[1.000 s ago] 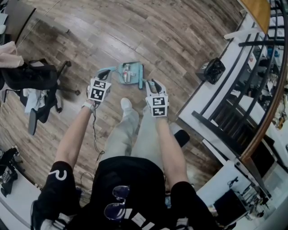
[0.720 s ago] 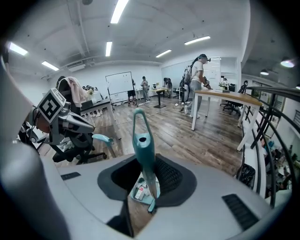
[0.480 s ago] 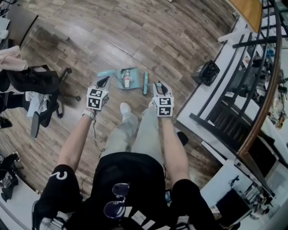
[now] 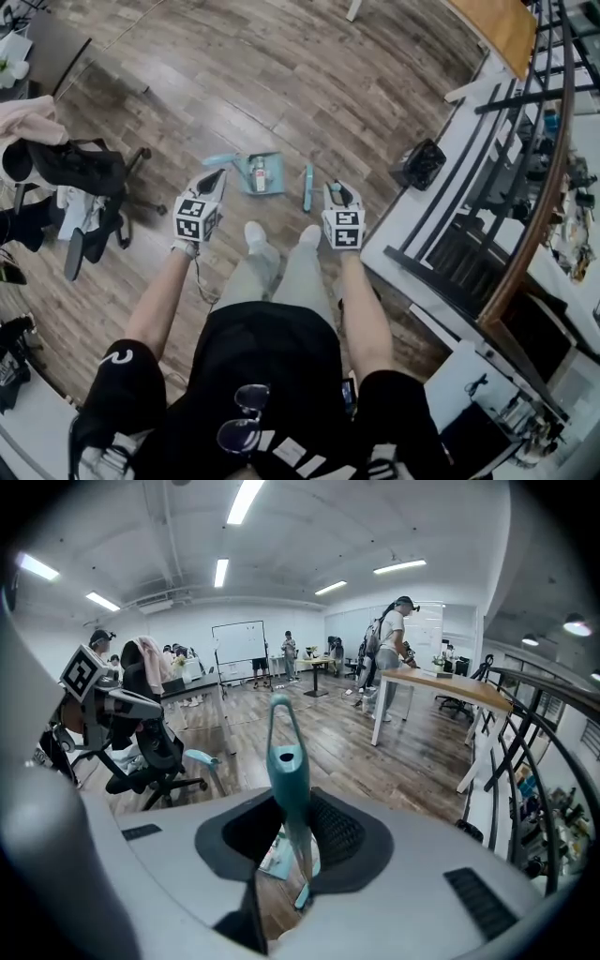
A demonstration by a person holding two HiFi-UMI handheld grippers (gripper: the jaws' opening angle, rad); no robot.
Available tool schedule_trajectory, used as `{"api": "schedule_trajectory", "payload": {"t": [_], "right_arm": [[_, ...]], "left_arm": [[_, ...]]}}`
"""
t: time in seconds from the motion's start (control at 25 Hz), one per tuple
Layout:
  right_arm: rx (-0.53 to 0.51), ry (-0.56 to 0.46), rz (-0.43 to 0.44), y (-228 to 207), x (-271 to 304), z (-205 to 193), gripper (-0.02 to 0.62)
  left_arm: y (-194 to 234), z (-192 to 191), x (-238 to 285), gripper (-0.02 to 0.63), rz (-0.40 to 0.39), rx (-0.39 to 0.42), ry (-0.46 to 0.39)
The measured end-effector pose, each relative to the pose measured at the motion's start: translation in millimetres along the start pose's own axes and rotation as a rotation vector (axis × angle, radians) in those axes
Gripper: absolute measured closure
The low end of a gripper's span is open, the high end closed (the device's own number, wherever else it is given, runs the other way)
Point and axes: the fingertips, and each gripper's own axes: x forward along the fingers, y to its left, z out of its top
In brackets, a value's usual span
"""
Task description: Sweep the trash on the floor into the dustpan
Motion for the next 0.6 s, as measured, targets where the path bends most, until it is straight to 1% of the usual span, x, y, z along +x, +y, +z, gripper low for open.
{"api": "schedule_trajectory", "payload": {"t": [0.16,0.36,0.6], "right_arm": [[-0.013,-0.021,0.004,-18,-16,6,0.508],[-0.019,-0.037,0.029,-29,-43,31,0.508],[-0.046,-0.090,0.025,-50,-63,54,0.508]], "left_arm": [[-13,14,-17,0.607,0.028,-0.023,-0.029],[-31,40,-35,0.607,0.050,-0.051,-0.068],[-44,62,-46,0.607,0.070,-0.069,-0.105]]}}
